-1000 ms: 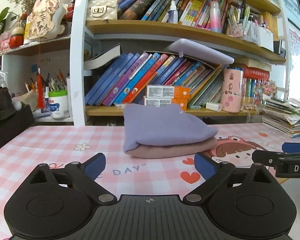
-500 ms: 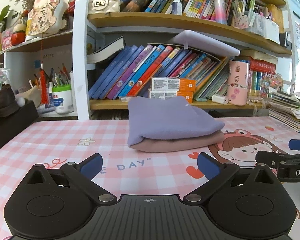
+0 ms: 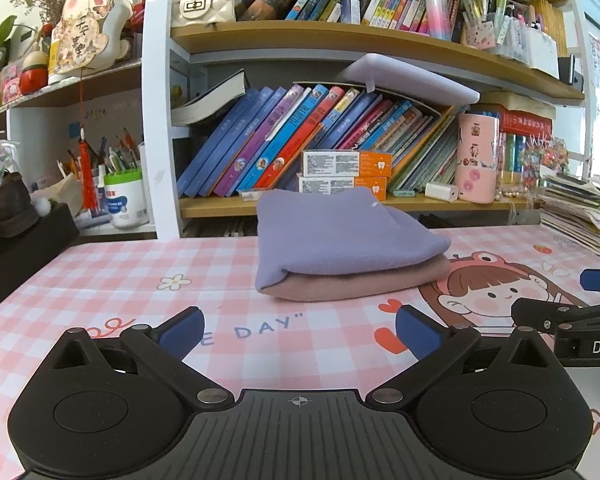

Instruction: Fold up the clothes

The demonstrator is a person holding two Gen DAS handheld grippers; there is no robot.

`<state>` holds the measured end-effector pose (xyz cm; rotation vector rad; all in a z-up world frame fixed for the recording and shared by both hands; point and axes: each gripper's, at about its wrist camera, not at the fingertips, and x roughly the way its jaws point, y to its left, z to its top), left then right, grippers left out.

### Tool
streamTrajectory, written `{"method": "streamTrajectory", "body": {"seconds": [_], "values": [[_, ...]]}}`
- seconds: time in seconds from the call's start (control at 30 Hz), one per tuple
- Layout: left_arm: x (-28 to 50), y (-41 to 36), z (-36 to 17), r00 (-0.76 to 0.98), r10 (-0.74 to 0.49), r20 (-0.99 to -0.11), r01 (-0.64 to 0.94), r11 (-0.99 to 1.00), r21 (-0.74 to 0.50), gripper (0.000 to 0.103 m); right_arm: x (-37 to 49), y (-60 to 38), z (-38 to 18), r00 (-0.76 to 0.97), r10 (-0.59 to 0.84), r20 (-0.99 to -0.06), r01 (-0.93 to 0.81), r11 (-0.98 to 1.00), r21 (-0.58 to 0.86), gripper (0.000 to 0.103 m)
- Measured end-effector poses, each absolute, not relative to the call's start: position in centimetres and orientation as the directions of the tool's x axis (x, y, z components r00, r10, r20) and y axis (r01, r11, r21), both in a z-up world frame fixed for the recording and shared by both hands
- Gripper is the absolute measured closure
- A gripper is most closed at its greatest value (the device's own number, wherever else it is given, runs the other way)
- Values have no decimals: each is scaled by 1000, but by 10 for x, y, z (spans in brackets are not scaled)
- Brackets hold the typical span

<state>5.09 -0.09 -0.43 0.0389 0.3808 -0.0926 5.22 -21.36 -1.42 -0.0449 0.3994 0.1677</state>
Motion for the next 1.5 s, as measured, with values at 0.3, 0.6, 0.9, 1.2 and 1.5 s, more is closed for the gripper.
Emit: {"method": "streamTrajectory", "body": {"seconds": [0.3,0.6,0.9,1.2,1.5], "values": [[51,-1,-5,923,-82,-377,97,995,21,0,52,-213,-14,907,153,-393,-172,985,-11,0],[52,0,-5,920,-85,-382,100,995,21,0,54,-213,-14,903,154,-400,-173,985,-11,0],[52,-1,-4,920,-83,-383,100,995,23,0,54,-213,-15,902,155,-403,-173,985,-9,0],[52,-1,-4,921,-84,-381,100,995,22,0,55,-213,-15,901,155,-405,-173,985,-8,0],[52,-1,-4,920,-87,-382,102,995,21,0,55,-213,-15,900,156,-407,-174,985,-8,0]]}}
